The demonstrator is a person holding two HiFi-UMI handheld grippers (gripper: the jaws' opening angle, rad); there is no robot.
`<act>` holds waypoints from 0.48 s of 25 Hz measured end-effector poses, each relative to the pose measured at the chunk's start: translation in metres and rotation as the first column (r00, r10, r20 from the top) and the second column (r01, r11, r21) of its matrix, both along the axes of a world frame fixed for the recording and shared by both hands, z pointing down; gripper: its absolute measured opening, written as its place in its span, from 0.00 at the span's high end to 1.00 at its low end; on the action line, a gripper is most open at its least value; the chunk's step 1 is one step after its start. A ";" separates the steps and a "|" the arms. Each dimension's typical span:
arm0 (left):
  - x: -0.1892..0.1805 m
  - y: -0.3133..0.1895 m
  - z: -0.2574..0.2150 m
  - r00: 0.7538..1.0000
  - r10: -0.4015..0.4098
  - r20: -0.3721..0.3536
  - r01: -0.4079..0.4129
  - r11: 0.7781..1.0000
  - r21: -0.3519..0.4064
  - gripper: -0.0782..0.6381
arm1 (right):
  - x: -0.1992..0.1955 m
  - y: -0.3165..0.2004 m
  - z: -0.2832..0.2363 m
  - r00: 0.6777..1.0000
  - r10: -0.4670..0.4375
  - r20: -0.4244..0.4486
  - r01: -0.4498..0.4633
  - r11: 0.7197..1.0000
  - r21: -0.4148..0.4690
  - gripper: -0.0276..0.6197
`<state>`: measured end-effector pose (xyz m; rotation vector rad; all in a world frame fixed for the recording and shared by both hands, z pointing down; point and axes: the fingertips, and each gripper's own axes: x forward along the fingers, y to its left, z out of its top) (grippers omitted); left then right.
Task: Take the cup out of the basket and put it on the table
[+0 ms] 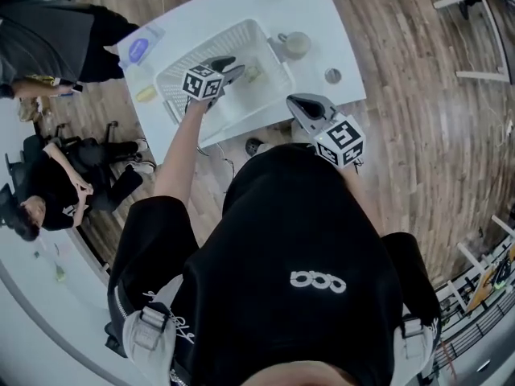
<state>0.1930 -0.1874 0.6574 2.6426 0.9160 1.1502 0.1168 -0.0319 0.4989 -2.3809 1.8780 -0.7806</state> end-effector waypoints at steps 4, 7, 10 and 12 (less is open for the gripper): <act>0.009 -0.008 0.034 0.998 -0.022 0.061 0.020 0.999 0.028 0.64 | -0.002 -0.002 0.007 1.000 -0.002 0.024 0.002 1.000 -0.010 0.92; 0.016 -0.007 0.050 0.995 -0.006 0.103 0.004 1.000 0.015 0.63 | 0.001 -0.001 0.010 0.999 0.016 0.035 -0.016 1.000 -0.018 0.92; 0.017 -0.001 0.062 0.987 0.038 0.153 -0.036 0.999 -0.015 0.63 | 0.005 0.004 0.013 0.998 0.042 0.046 -0.041 0.999 -0.027 0.92; 0.015 0.004 0.068 0.981 0.057 0.187 -0.047 0.997 -0.057 0.63 | 0.007 0.006 0.013 0.997 0.057 0.048 -0.055 0.998 -0.030 0.92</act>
